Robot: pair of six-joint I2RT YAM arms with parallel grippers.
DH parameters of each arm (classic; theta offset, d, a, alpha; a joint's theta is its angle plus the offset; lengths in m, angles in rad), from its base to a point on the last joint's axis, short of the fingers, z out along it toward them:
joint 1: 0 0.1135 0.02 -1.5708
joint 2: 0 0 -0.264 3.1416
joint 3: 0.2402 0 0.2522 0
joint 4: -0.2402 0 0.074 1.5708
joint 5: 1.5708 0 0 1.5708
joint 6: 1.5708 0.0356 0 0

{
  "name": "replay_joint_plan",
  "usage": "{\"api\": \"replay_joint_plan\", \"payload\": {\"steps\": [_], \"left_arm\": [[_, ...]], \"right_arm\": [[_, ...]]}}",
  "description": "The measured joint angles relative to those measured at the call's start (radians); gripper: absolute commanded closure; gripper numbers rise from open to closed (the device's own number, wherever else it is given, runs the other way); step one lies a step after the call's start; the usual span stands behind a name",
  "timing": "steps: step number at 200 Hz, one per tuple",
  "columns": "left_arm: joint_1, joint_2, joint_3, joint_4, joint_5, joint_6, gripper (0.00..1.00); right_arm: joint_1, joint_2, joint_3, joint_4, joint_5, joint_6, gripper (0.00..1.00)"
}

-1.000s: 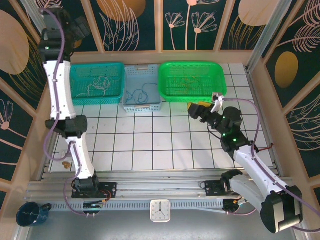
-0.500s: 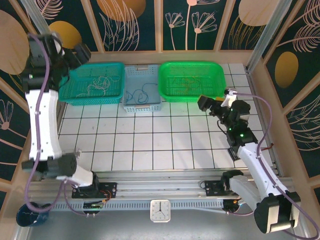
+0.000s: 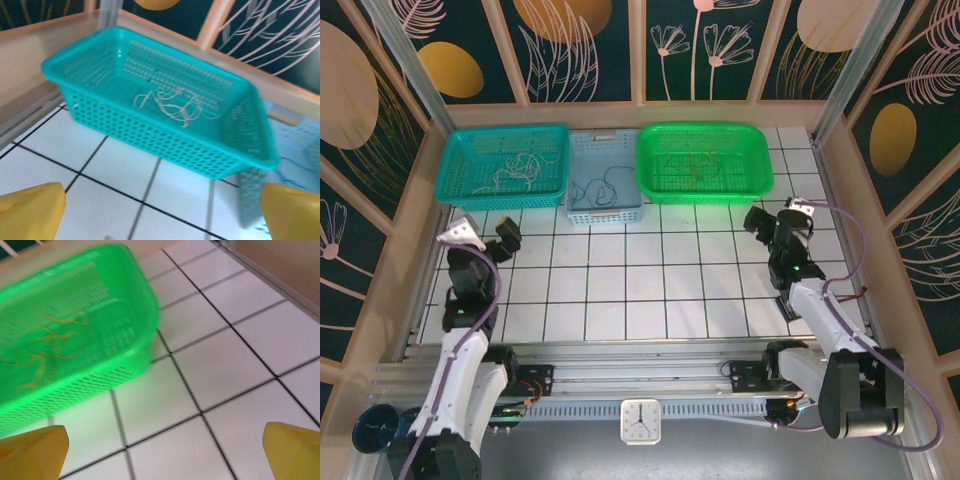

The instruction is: Untangle the cables

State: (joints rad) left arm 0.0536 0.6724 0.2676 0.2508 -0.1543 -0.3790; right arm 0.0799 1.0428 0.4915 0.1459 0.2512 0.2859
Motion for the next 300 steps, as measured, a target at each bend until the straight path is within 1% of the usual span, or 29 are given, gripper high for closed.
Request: {"api": "replay_joint_plan", "payload": {"steps": [15,45,68,85,104,125,145,166,185,205,242,300], "left_arm": [[-0.001,0.068,-0.11,0.166,-0.039,0.041,0.01],[-0.028,0.277,-0.224,0.528,-0.098,0.151,0.01],[-0.046,0.46,-0.216,0.732,-0.097,0.236,0.01],[-0.051,0.566,-0.203,0.851,-0.092,0.257,0.01],[-0.054,0.676,-0.192,0.979,-0.074,0.267,0.01],[-0.058,0.829,-0.188,1.139,-0.043,0.278,0.01],[-0.06,0.853,-0.151,1.103,-0.016,0.29,0.01],[-0.06,0.854,-0.058,1.06,-0.003,0.293,0.01],[-0.06,0.854,-0.028,1.054,0.001,0.293,0.01],[-0.06,0.854,-0.028,1.038,0.0,0.293,0.01],[-0.06,0.854,-0.037,1.034,0.009,0.296,0.01],[-0.06,0.854,-0.037,1.03,0.027,0.3,0.01]], "right_arm": [[0.0,0.005,-0.046,0.06,0.048,-0.033,0.01],[0.009,0.014,-0.158,0.241,0.1,-0.099,0.01],[0.025,0.084,-0.229,0.415,0.111,-0.154,0.01],[0.032,0.143,-0.289,0.557,0.106,-0.195,0.01],[0.036,0.205,-0.329,0.695,0.068,-0.244,0.01],[0.036,0.287,-0.33,0.849,0.006,-0.303,0.01],[0.029,0.396,-0.335,1.04,-0.056,-0.335,0.01],[-0.046,0.498,-0.364,1.197,-0.151,-0.329,0.01],[-0.109,0.518,-0.327,1.147,-0.246,-0.306,0.01],[-0.147,0.518,-0.287,1.153,-0.296,-0.281,0.01],[-0.103,0.518,-0.278,1.152,-0.251,-0.276,0.01],[-0.105,0.518,-0.278,1.151,-0.23,-0.272,0.01]]}}
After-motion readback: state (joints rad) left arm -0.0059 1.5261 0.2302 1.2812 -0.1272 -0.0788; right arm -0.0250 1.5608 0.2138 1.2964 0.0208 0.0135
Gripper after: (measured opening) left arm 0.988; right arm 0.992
